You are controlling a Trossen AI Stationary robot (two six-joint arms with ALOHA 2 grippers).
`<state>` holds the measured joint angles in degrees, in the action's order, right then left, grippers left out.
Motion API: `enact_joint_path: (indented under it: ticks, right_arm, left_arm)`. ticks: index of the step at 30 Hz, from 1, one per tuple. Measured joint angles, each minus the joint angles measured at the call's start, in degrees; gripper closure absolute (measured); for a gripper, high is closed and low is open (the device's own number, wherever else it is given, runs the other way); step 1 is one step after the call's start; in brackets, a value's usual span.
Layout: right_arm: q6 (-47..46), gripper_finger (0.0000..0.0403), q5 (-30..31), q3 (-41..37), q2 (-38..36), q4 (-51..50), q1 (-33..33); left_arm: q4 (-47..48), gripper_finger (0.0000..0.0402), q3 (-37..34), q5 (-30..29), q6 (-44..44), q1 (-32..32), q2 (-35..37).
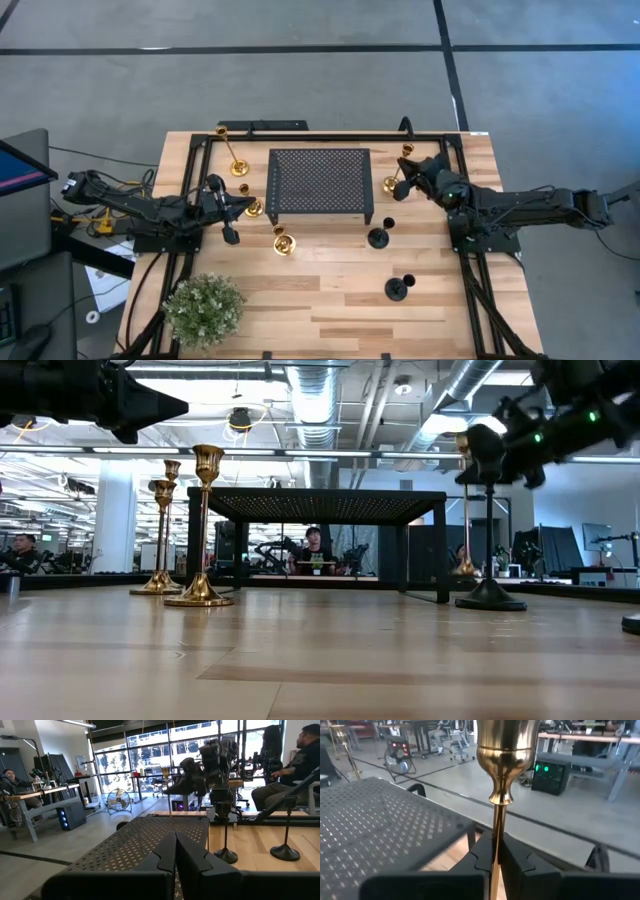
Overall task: Pick & Place candle stick holders
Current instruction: Put the golden candle holder on the shelf
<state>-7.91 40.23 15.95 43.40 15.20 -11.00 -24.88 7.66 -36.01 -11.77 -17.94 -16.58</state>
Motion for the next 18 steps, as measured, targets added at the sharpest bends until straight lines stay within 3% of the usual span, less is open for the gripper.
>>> enact_joint_path:
  ticks: [6,11,18]
  right_arm:
    - [5.28,0.0397,0.29,12.56,0.02,-16.27,-1.23]
    - [11.37,0.04,-1.12,20.62,0.0,-20.04,-3.86]
    - [11.06,0.04,-21.3,25.15,2.95,-14.56,-9.37]
  left_arm:
    - [0.0,0.0394,0.0,0.01,0.01,-0.01,0.01]
    - [0.0,0.0394,0.0,0.0,0.02,-0.01,0.01]
    - [0.0,0.0394,0.0,0.0,0.02,0.0,0.0]
